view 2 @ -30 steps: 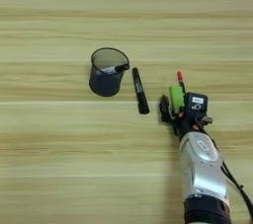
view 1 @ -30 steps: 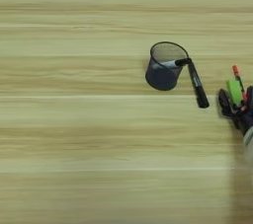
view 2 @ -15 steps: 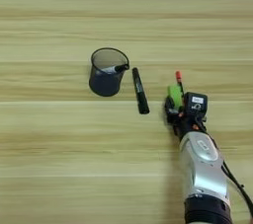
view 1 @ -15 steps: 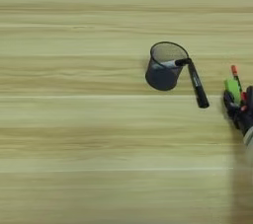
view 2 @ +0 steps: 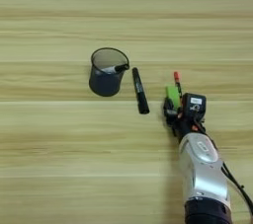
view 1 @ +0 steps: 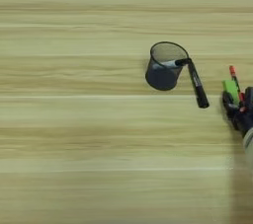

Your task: Move the objects on the table

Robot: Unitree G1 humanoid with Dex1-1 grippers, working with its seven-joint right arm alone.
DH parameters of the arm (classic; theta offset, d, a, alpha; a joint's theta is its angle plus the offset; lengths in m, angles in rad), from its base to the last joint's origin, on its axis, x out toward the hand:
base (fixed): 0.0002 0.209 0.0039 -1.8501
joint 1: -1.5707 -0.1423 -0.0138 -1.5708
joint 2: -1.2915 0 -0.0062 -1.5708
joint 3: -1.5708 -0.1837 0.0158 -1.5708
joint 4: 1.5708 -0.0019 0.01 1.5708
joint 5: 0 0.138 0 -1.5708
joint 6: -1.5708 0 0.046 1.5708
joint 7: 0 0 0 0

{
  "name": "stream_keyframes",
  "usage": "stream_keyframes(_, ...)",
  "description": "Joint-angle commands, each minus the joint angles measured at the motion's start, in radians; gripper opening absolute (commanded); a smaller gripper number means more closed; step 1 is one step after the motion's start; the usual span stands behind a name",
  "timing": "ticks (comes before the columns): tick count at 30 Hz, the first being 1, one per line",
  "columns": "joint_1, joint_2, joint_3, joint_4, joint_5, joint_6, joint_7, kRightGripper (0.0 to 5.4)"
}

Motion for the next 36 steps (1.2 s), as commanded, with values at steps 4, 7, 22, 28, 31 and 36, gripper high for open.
stream_keyframes(4, -0.007, 0.005, 0.034, -0.084, 0.019, 0.052, 0.028, 2.10)
stream_keyframes(7, -0.006, 0.014, 0.052, -0.102, 0.016, 0.062, 0.031, 2.10)
stream_keyframes(22, -0.021, 0.043, 0.107, -0.097, 0.001, 0.069, 0.029, 2.10)
stream_keyframes(28, -0.033, 0.040, 0.106, -0.074, -0.002, 0.062, 0.023, 2.10)
stream_keyframes(31, -0.036, 0.026, 0.087, -0.059, -0.002, 0.055, 0.011, 2.10)
stream_keyframes(36, -0.036, 0.013, 0.069, -0.047, -0.004, 0.047, 0.007, 2.10)
